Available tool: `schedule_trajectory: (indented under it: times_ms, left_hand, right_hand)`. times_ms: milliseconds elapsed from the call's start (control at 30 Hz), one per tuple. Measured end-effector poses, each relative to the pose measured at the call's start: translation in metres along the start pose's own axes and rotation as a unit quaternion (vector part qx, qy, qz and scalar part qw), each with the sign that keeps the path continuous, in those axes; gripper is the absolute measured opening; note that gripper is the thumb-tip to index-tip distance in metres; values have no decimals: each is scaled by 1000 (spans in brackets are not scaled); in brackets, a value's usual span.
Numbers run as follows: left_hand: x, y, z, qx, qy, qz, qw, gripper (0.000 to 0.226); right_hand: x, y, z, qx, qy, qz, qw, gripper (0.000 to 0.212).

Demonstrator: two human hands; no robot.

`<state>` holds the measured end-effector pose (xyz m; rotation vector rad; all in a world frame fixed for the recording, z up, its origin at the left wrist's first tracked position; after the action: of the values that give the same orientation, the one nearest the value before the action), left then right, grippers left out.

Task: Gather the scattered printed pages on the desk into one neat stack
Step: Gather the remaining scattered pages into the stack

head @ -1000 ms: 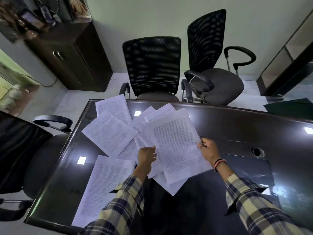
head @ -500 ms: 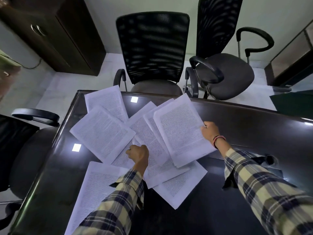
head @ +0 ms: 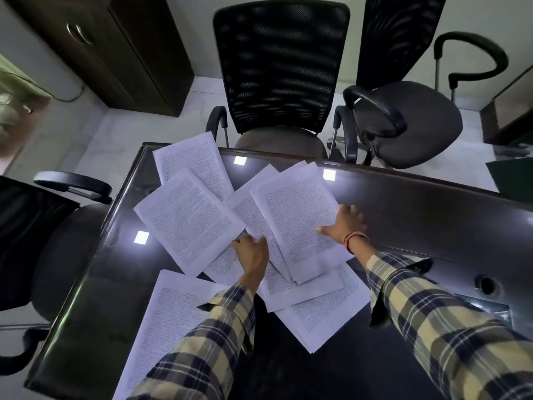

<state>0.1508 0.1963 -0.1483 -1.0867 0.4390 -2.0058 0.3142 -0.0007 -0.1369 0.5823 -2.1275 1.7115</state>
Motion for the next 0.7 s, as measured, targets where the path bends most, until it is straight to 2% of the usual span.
schedule_trajectory:
  times_ms: [67, 167, 300, 400, 533, 567, 633, 667, 700]
  left_hand:
    - [4, 3, 1, 14, 29, -16, 999, 24]
    - [14, 9, -1, 58, 33, -62, 996, 31]
    - [27, 24, -16, 108, -22, -133, 985, 29]
    - [39, 30, -34, 110, -59, -176, 976, 33]
    - [65, 27, -61, 43, -115, -251, 960, 48]
    - [72, 26, -68, 30, -123, -261, 957, 49]
    - [82, 26, -78, 33, -151, -263, 952, 46]
    - [90, 25, -82, 44, -166, -258, 951, 44]
    - [94, 23, -85, 53, -176, -247, 952, 43]
  right_hand:
    - [6, 6, -2, -5, -11, -3, 1000, 106]
    - [22, 14, -3, -15, -18, -15, 1000, 107]
    - [45, 29, 6, -50, -5, -25, 998, 102]
    - [58, 32, 23, -100, 37, -28, 994, 95]
    - [62, 47, 59, -206, 79, -26, 975, 96]
    - [66, 48, 67, -222, 81, -29, 971, 87]
    - [73, 44, 76, -227, 75, -17, 971, 49]
    - [78, 40, 80, -226, 66, -6, 972, 41]
    - [80, 38, 84, -219, 51, 4, 974, 46]
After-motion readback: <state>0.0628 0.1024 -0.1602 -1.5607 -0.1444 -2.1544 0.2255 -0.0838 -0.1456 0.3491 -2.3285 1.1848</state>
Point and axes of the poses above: each hand's wrist, its own x-axis away from the middle knuckle, its own y-axis out of the palm, z = x × y, the point moved 2 cm from there along -x, towards the middle knuckle, and after that the axes turned 5 degrees about z, right-handed, at the moved point
